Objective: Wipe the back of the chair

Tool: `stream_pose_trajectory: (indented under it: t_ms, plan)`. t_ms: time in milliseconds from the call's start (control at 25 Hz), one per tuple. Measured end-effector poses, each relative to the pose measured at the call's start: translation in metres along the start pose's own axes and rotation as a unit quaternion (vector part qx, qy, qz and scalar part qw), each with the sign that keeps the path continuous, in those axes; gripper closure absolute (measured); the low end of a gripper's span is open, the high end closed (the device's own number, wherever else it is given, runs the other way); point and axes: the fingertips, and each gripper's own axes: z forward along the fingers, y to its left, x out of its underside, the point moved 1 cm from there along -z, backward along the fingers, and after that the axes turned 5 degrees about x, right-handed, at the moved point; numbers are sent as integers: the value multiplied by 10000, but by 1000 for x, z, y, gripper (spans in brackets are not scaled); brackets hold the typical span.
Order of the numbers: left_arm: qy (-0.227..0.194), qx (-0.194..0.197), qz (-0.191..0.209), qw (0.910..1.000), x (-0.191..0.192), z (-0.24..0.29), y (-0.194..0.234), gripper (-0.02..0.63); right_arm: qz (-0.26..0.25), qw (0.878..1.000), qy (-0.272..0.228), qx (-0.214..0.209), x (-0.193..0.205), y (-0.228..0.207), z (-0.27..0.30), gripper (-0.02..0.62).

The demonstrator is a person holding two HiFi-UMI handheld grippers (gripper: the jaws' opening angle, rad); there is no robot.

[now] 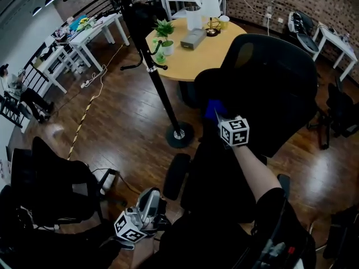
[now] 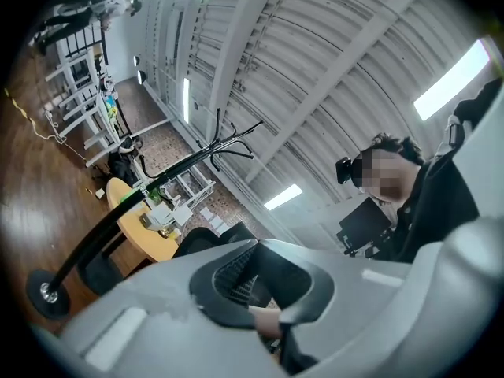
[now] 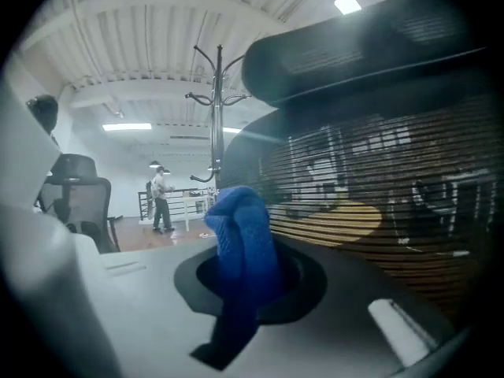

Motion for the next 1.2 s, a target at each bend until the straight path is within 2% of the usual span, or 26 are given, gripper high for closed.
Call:
stream_pose_trajectory:
  t_ms: [160, 320, 400, 520, 600, 680, 800, 960, 1080, 1200]
  plan:
    - [300, 442, -253, 9983, 17, 31, 2, 612, 92, 9983, -81, 564, 5, -59, -46, 560]
    - [732, 1004, -588, 9905, 49, 71, -3, 612, 22, 9892, -70, 1466, 19, -145, -120, 560]
    - [929, 1269, -738, 9848, 67, 90, -9, 612, 181, 9786, -8, 2048, 32, -194, -164, 560]
    - [1207, 1605, -904, 9755, 88, 112, -21, 612, 599, 9552, 109, 2896, 52, -259, -223, 560]
    - [1337, 1742, -970, 9707, 99, 120, -29, 612, 670, 9436, 221, 3236, 58, -283, -250, 560]
    - [1418, 1822, -1011, 9677, 106, 125, -36, 612, 728, 9371, 241, 3405, 59, -293, -267, 560]
    - [1472, 1868, -1022, 9659, 112, 127, -43, 612, 854, 9370, 76, 3388, 56, -288, -276, 560]
    - [1442, 1753, -981, 9689, 109, 118, -42, 612, 1115, 9471, -220, 3003, 60, -240, -256, 560]
    - [1276, 1506, -956, 9757, 100, 104, -37, 612, 1137, 9649, -202, 2360, 63, -178, -216, 560]
    - [1053, 1173, -849, 9838, 84, 85, -31, 612, 931, 9857, -111, 1398, 59, -96, -164, 560]
